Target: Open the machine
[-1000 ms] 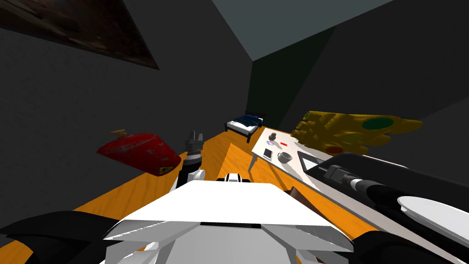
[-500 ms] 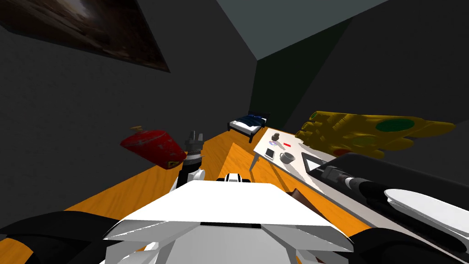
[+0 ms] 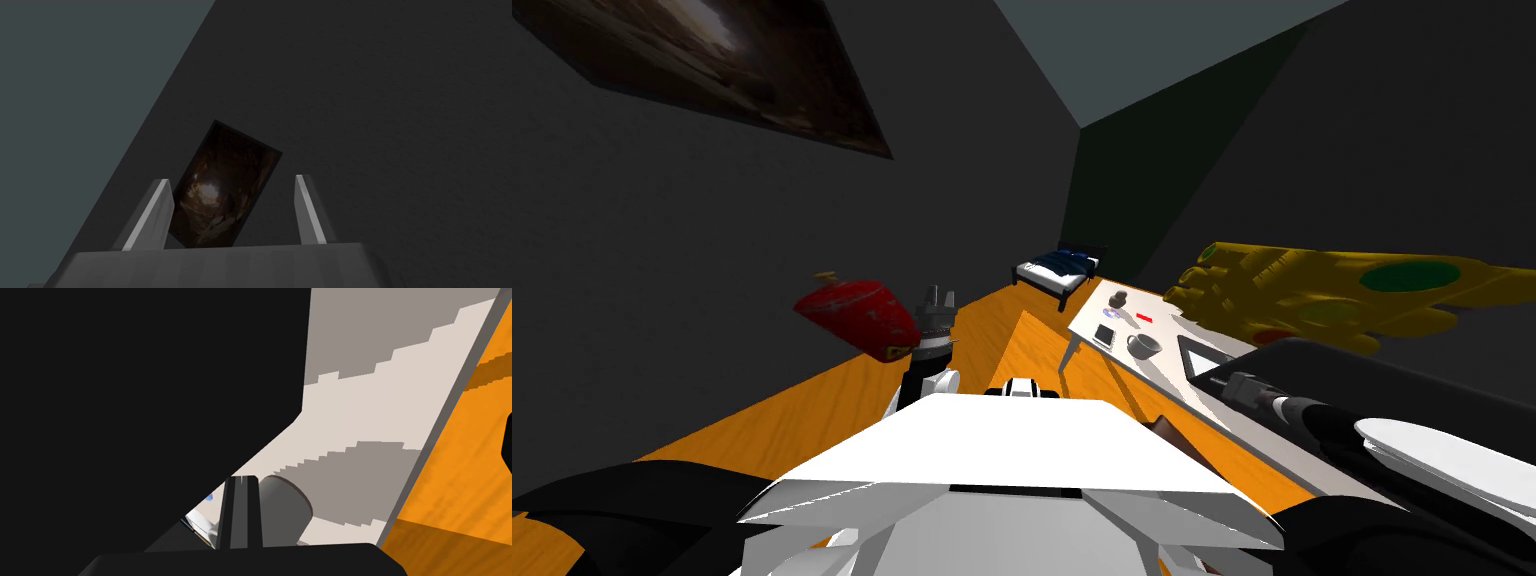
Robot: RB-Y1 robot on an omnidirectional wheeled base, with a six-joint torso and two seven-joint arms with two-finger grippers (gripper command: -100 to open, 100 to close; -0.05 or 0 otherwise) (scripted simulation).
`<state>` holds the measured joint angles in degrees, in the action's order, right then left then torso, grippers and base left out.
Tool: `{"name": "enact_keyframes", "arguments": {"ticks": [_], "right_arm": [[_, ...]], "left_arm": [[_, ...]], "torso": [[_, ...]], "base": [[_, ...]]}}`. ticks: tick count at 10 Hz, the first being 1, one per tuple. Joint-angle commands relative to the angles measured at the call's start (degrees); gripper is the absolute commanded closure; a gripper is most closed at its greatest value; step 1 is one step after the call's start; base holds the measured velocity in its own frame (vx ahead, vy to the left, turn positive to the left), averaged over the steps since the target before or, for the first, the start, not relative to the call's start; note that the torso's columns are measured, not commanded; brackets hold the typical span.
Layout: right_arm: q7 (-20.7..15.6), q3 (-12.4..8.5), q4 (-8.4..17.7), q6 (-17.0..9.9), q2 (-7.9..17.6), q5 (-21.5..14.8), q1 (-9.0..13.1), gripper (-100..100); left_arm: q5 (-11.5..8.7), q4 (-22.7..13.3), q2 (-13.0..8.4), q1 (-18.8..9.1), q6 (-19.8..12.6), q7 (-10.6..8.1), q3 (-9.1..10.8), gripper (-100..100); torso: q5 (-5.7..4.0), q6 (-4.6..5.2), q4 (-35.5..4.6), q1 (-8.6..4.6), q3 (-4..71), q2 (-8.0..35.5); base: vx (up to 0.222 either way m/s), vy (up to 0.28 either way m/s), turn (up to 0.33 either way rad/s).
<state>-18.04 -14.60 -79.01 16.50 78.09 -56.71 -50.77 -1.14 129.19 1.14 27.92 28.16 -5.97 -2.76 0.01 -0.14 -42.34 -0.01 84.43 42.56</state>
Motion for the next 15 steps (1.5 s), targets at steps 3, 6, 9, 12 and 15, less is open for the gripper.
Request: {"name": "enact_keyframes", "arguments": {"ticks": [3, 6, 9, 12, 15], "right_arm": [[-1.2, 7.5, 7.7, 2.7, 2.5, 4.9, 5.6, 100], [-3.0, 11.0, 11.2, 6.2, 6.9, 9.3, 8.8, 100], [-3.0, 16.4, 16.7, 6.2, 6.9, 11.3, 12.5, 100], [-4.7, 20.3, 20.1, 9.8, 11.3, 15.8, 15.9, 100], [-4.7, 25.1, 24.1, 9.8, 11.3, 17.7, 19.3, 100]], "left_arm": [[0.0, 0.0, 0.0, 0.0, 0.0, 0.00, 0.01, 0], [0.0, 0.0, 0.0, 0.0, 0.0, 0.00, 0.00, 0], [0.0, 0.0, 0.0, 0.0, 0.0, 0.00, 0.01, 0], [0.0, 0.0, 0.0, 0.0, 0.0, 0.00, 0.00, 0], [0.0, 0.0, 0.0, 0.0, 0.0, 0.00, 0.02, 0]], "torso": [[-0.01, 0.16, 0.1, -0.01, 0.3, -0.5], [0.02, -0.04, 0.0, 0.11, 0.1, -0.2], [-0.04, 0.16, 0.1, -0.06, 0.2, -0.4], [0.04, -0.02, 0.0, 0.16, 0.1, -0.1], [-0.05, 0.17, 0.1, -0.11, 0.2, -0.4]], "base": [[-0.025, 0.016, -0.020], [-0.066, 0.015, 0.221], [-0.038, 0.005, -0.021], [-0.075, 0.023, 0.216], [-0.025, 0.001, -0.018]]}}
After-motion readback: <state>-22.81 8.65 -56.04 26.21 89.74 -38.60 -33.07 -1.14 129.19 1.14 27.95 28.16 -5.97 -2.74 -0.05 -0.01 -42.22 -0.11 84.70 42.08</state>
